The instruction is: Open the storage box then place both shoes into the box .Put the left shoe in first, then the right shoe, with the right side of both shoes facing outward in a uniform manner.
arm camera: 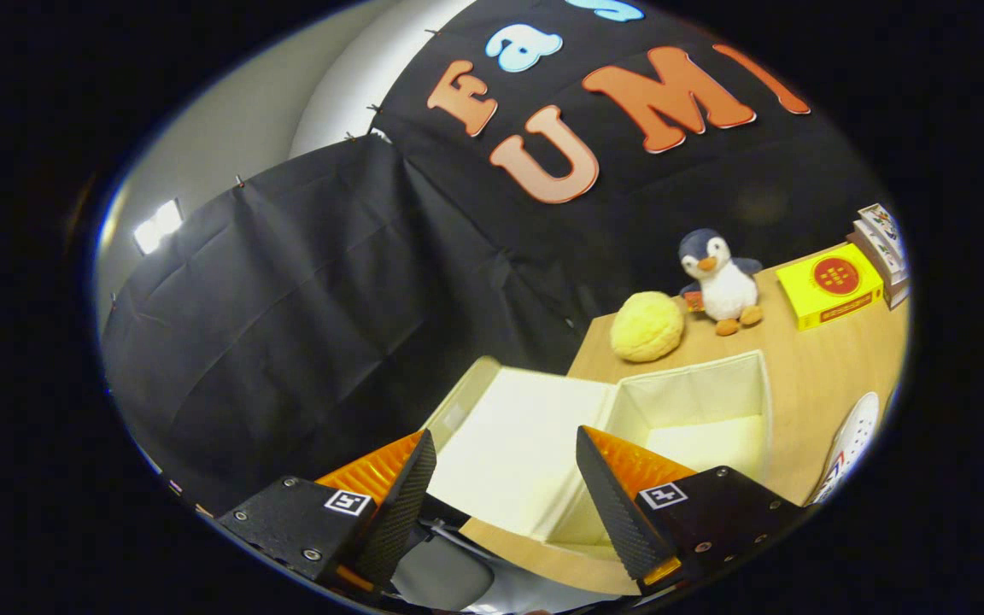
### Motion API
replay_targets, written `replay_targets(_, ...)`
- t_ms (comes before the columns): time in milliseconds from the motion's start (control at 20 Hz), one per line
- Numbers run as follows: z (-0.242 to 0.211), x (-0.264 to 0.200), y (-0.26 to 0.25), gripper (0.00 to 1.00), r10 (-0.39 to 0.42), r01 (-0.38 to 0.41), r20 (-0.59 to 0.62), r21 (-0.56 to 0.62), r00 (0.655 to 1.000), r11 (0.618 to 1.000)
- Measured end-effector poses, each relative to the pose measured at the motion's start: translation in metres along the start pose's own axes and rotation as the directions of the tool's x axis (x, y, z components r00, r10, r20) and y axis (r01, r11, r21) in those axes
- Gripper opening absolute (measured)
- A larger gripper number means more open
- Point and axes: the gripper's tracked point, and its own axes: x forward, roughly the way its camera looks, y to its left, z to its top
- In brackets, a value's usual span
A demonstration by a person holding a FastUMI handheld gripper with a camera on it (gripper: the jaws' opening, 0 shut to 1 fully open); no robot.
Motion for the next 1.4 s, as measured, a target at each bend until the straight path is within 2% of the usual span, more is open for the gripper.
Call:
replay_targets(100,0.011,-0.016,-0.043,0.98,-0.124,0.126,0.058,-0.027,0.991,0.992)
replay_targets(200,0.018,-0.036,-0.09,0.98,-0.263,0.27,0.105,-0.061,0.959,0.961)
replay_targets(400,0.008,-0.083,-0.177,0.98,-0.487,0.497,0.107,-0.114,0.867,0.86)
replay_targets(600,-0.016,-0.125,-0.241,0.98,-0.637,0.641,0.074,-0.082,0.768,0.763)
replay_targets(700,-0.032,-0.141,-0.264,0.98,-0.683,0.685,0.043,-0.069,0.729,0.726)
replay_targets(900,-0.068,-0.156,-0.304,0.98,-0.738,0.735,-0.045,-0.07,0.673,0.675)
replay_targets(1050,-0.089,-0.159,-0.324,0.94,-0.763,0.758,-0.103,-0.09,0.638,0.646)
replay_targets(1400,-0.134,-0.145,-0.365,0.77,-0.781,0.781,-0.227,-0.111,0.582,0.615)
